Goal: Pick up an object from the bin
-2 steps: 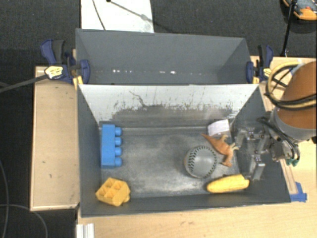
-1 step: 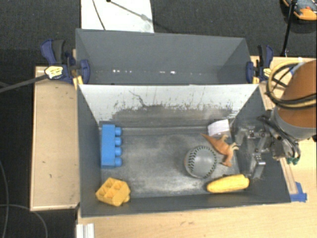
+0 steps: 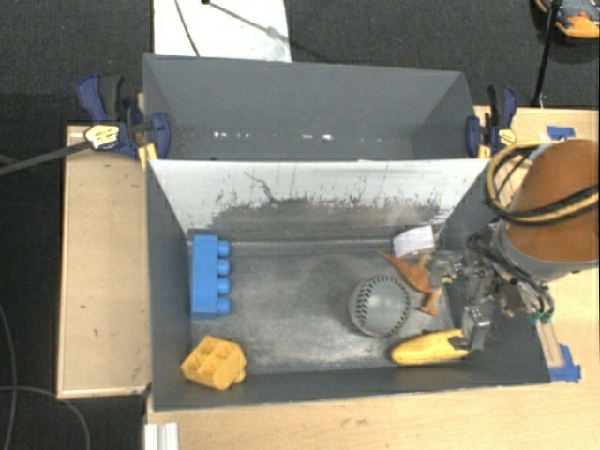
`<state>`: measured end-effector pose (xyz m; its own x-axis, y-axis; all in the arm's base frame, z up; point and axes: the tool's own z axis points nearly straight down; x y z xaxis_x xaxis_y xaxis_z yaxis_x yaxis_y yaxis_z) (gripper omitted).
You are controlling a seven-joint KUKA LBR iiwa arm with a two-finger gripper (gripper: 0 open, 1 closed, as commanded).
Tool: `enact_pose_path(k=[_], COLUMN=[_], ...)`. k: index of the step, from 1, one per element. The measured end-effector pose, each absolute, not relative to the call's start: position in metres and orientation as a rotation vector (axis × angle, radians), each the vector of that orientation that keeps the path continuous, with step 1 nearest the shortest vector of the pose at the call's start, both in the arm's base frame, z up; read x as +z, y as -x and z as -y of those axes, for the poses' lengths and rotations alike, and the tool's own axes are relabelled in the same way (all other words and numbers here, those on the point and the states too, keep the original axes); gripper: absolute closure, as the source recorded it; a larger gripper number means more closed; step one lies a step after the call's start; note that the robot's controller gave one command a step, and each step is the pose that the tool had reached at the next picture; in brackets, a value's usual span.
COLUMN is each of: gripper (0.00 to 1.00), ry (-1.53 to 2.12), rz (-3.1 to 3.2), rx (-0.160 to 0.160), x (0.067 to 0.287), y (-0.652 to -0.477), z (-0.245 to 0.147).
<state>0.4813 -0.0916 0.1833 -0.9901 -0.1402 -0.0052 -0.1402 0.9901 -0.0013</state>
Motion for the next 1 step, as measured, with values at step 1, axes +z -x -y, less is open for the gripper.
enact_pose_path(k=[1], gripper=[0.00], ry=[0.709], rz=[-3.060], rx=[0.000], x=[0.1615], y=[-0.4777], z=[0.0875])
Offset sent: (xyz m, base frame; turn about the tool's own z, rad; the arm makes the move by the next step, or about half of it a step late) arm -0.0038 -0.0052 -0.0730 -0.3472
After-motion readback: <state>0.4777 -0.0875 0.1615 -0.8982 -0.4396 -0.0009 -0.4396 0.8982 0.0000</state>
